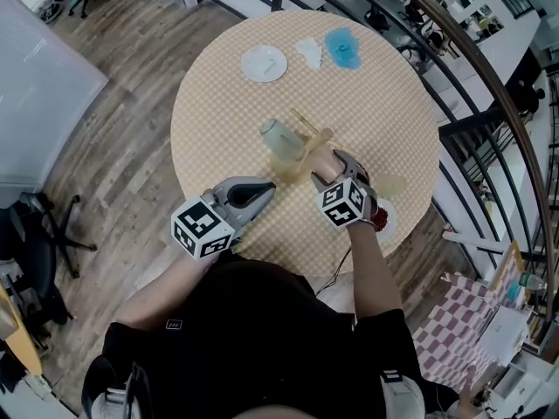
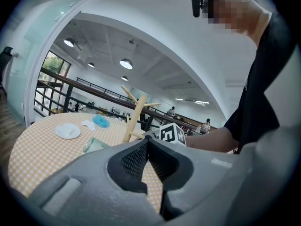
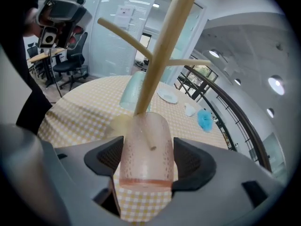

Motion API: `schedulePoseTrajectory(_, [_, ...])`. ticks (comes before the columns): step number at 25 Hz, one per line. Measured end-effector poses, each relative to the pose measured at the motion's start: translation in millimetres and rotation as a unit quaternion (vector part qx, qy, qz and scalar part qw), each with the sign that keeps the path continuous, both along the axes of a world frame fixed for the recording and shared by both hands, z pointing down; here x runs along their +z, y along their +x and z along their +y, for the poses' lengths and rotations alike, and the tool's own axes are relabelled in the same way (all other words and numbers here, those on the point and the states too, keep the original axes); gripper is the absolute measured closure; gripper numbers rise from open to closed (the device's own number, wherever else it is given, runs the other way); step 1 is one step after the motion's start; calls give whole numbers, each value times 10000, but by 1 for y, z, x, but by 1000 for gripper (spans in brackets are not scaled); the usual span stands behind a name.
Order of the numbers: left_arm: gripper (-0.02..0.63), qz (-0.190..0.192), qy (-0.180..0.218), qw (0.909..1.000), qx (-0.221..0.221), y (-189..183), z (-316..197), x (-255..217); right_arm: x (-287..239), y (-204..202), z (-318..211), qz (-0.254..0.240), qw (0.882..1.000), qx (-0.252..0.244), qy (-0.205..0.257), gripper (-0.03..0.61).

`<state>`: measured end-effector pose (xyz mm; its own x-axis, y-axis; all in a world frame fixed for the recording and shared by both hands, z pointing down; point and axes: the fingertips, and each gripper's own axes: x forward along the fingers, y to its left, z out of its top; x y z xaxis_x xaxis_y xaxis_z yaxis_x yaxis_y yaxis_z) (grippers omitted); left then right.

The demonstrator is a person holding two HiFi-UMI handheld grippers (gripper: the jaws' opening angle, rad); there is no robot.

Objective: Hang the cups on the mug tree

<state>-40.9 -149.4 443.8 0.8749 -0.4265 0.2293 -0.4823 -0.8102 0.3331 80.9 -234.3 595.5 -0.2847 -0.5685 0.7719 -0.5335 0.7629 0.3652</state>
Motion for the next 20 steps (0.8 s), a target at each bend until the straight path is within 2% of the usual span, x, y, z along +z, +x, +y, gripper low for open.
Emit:
schedulePoseTrajectory(4, [607, 14, -27, 10000, -6, -3, 0, 1, 1, -2, -4, 248, 9993, -279, -37, 238])
schedulePoseTrajectory(8, [607, 24, -23, 10000, 14, -2, 0, 2, 2, -3, -3, -30, 9994, -232, -245, 236])
schedulePoseTrajectory(14, [607, 10, -18, 10000, 32, -1, 3, 2, 0, -4, 0, -444, 9987, -41, -247, 236])
schedulePoseTrajectory(20, [607, -5, -24, 10000, 49, -1, 6, 1, -15, -2, 0, -758, 9970, 126, -27, 232])
